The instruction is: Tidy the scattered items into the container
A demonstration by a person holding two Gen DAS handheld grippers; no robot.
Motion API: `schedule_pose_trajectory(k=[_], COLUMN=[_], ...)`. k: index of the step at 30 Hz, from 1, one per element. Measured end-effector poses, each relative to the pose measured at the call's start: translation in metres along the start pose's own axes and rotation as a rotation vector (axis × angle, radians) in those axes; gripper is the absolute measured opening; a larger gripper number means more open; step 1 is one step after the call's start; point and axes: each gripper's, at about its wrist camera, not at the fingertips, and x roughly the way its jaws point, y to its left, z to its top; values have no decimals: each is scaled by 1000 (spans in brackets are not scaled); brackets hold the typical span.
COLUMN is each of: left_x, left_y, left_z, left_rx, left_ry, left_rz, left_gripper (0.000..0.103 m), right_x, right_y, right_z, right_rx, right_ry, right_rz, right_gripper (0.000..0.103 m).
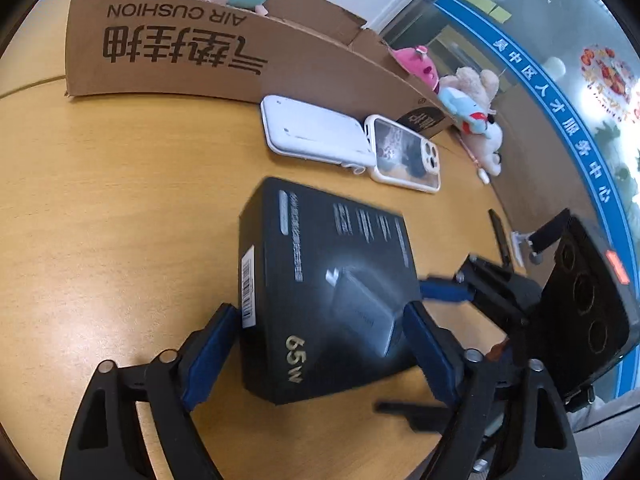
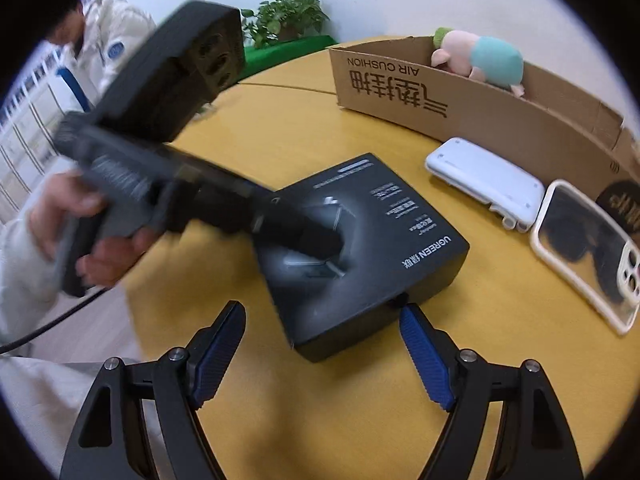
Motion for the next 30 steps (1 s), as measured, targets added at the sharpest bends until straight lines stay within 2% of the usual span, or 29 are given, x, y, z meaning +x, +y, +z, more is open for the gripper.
schedule_pose_trajectory(k=[3,6,11,14,18,22,30], left_x=[2,0,-26,-48,-73,-84,-88], left_y=[-2,-7,-23,-40,-67,-91,-129], left_z=[-1,1,14,31,74,127,232], left_rx=[-26,-10,12,61,167,220,269], left_ry=[-15,-32,-126,-191,-268,-324,-366], left_rz=[-33,-11,-19,-6,37,32,41], left_gripper=[66,66,66,66,66,66,66], right_x=[8,4,-25,-47,-69,-89,-105], right_y=[-11,-16,-13,-17,-29,-56,-125], right_z=[2,2,14,32,68,110,190], right_rx=[33,39,4,-17,-44,-48,-49], right_ry=[-6,-30,-157,-232,-306,-363,-392], right_rz=[-83,-77,-142,-174,-225,-279,-308], right_gripper=[84,85,83,83,83,83,83])
